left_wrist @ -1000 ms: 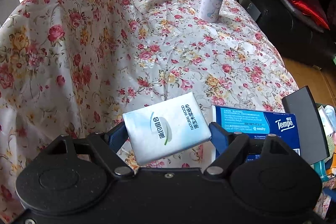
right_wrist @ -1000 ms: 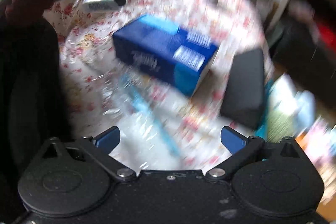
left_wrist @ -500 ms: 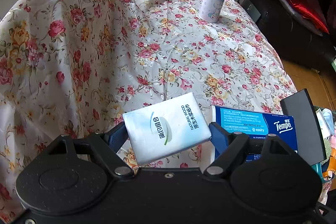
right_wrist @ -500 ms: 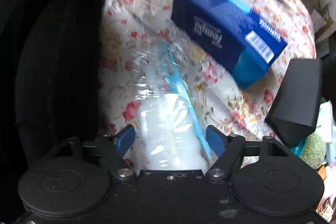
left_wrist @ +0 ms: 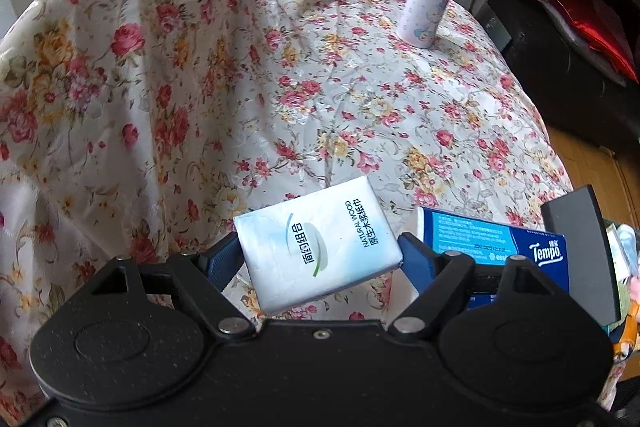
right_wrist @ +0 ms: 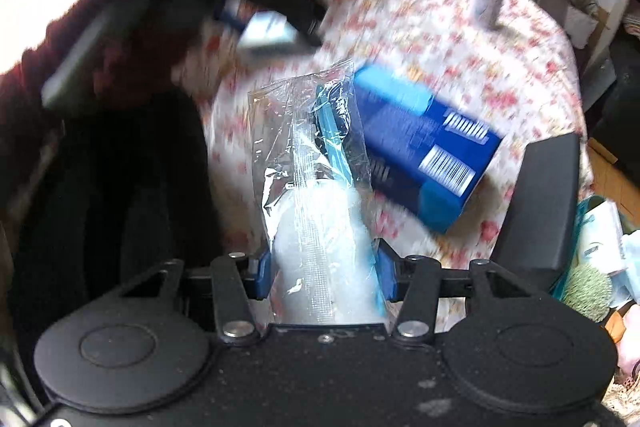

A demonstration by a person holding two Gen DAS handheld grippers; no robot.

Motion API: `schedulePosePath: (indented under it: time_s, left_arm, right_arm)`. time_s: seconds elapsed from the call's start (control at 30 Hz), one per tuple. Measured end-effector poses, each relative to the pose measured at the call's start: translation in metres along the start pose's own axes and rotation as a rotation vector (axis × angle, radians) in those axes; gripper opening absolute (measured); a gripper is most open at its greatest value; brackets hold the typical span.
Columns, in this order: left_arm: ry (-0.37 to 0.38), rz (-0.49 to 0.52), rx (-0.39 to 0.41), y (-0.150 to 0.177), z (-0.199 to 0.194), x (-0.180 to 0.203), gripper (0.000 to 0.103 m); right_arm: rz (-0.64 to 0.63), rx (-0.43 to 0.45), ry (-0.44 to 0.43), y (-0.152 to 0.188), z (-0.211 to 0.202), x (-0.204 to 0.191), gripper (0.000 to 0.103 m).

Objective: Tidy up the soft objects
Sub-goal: 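Carry the tissue pack and bagged bottle over the gold tray and release both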

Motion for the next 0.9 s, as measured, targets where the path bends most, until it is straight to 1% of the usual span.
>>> schedulePosePath:
  time_s: [0.07, 0.13, 0.3, 0.43, 0.63, 0.7, 0.8, 0.9]
  left_arm:
    - [0.004, -0.012, 0.000, 0.000, 0.000, -0.002, 0.078]
    - [-0.001, -0.018, 0.004, 0.000, -0.001, -0.002, 0.078]
    - [-0.022, -0.012, 0.018, 0.001, -0.004, 0.000, 0.078]
    - [-0.037, -0.009, 0.033, 0.002, -0.006, 0.001, 0.078]
    - [-0.065, 0.001, 0.079, 0.002, -0.015, 0.003, 0.078]
    - [-0.088, 0.011, 0.097, 0.002, -0.018, 0.006, 0.078]
    - [-0.123, 0.036, 0.102, 0.001, -0.021, 0.012, 0.078]
    - [-0.125, 0.056, 0.096, 0.002, -0.024, 0.025, 0.078]
  right_arm:
    - [0.055, 0.052, 0.005, -0.006, -0.012, 0.008, 0.049]
    - [0.108, 0.094, 0.028, -0.011, -0.020, 0.017, 0.049]
    - [0.285, 0.180, 0.118, -0.015, -0.036, 0.053, 0.049]
    - [0.445, 0.218, 0.211, -0.005, -0.043, 0.089, 0.049]
    - [0.681, 0.216, 0.340, 0.030, -0.052, 0.152, 0.050]
    - [0.753, 0.210, 0.386, 0.049, -0.056, 0.173, 0.050]
    - [0.867, 0.205, 0.422, 0.081, -0.064, 0.203, 0.050]
    - [0.960, 0.195, 0.475, 0.113, -0.068, 0.230, 0.050]
Point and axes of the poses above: each gripper's, at about its wrist camera, not at the fingertips, and z roughly the way its jaws point, x to its right, y to its underside, the point moved 2 cm from there along z, roughly the way its jaws point, and after that the axes turned 4 degrees about -x, right-handed, at the moved point
